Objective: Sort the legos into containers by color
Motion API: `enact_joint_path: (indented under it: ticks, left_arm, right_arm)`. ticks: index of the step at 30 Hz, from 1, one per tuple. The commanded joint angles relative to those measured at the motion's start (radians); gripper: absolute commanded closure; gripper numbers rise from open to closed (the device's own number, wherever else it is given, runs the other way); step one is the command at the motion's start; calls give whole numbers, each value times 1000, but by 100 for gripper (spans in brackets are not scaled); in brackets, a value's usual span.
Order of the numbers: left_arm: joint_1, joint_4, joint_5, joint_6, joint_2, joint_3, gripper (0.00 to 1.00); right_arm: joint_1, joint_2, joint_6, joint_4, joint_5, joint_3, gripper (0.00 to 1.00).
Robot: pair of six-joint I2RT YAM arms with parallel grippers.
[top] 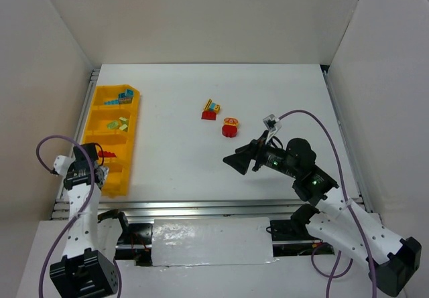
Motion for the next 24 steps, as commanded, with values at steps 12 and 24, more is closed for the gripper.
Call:
enact_joint_path:
  ticks: [12, 24]
  left_arm:
    - [4, 13, -9, -24, 8, 17, 1]
    - [4, 101, 141, 165, 15, 156, 0]
  right_arm:
    - [-4, 82, 27, 61, -8, 54, 0]
    - [-22, 355, 122, -29, 141, 164, 0]
